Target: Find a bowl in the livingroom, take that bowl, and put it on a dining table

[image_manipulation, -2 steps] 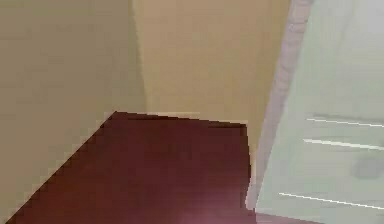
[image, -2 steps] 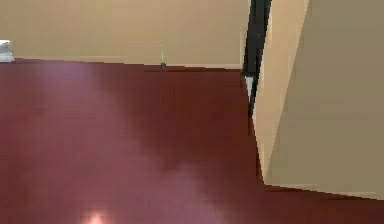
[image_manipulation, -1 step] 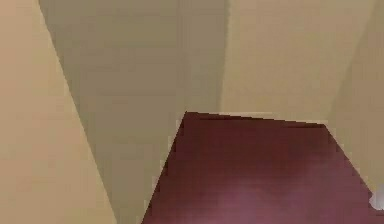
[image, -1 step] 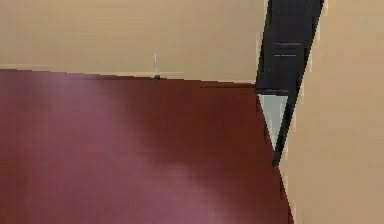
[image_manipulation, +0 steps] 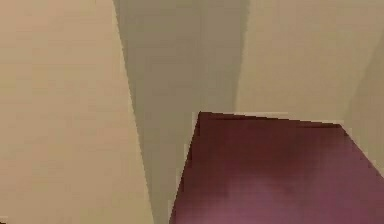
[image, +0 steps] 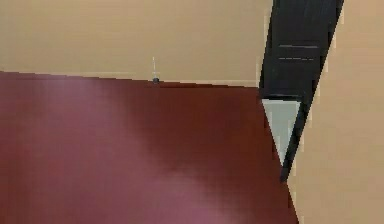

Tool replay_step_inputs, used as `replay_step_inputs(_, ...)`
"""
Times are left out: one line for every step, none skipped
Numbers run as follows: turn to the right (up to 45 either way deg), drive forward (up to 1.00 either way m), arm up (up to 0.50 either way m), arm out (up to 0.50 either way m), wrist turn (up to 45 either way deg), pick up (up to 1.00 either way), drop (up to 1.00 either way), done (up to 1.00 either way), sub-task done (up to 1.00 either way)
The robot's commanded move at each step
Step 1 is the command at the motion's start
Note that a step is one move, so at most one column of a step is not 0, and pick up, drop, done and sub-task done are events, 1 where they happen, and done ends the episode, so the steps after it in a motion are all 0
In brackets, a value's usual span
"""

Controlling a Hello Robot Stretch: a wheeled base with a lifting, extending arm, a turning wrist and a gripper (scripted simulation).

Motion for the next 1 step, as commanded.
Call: replay_step_inputs(9.0, 0.00, 0.00, 0.00, 0.0, 0.00, 0.00, 0.00, 0.00)
